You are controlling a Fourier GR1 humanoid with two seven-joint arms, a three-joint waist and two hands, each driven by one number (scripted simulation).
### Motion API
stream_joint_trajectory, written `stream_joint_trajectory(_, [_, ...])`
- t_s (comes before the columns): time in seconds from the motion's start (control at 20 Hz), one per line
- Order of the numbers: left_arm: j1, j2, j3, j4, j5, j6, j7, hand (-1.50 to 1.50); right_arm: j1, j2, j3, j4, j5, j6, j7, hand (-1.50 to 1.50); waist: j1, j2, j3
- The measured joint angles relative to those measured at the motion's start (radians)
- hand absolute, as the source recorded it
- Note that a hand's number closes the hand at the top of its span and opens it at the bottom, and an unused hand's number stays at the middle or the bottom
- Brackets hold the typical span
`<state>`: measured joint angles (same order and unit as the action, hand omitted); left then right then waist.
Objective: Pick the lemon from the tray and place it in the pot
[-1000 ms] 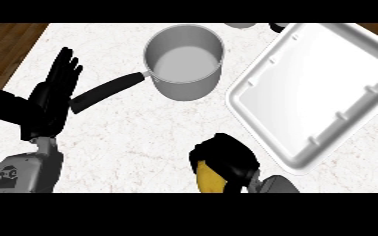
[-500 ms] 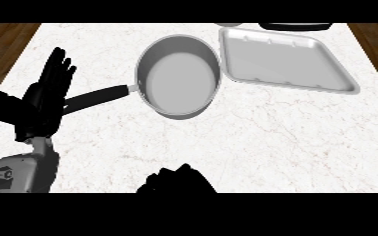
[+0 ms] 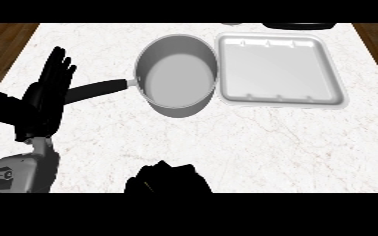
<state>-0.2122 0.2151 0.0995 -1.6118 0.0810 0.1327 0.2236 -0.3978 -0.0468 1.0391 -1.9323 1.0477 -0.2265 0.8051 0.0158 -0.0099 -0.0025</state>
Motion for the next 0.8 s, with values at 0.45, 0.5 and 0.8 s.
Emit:
stream_joint_trajectory(0.45, [-0.006, -0.005, -0.002, -0.002, 0.003, -0.011, -0.003, 0.00, -0.358, 0.039, -0.119, 0.153, -0.220, -0.120, 0.190, 1.50, 0.011, 0.009, 0.001])
stream_joint_trajectory(0.5, [-0.012, -0.003, 0.001, 0.003, 0.002, -0.012, -0.003, 0.00, -0.383, 0.041, -0.142, 0.190, -0.242, -0.132, 0.184, 1.50, 0.010, 0.010, 0.001])
stream_joint_trajectory(0.8, [-0.011, 0.002, 0.012, -0.011, 0.009, -0.014, 0.014, 0.00, -0.475, 0.033, -0.219, 0.412, -0.262, -0.207, 0.099, 1.50, 0.005, 0.013, 0.001])
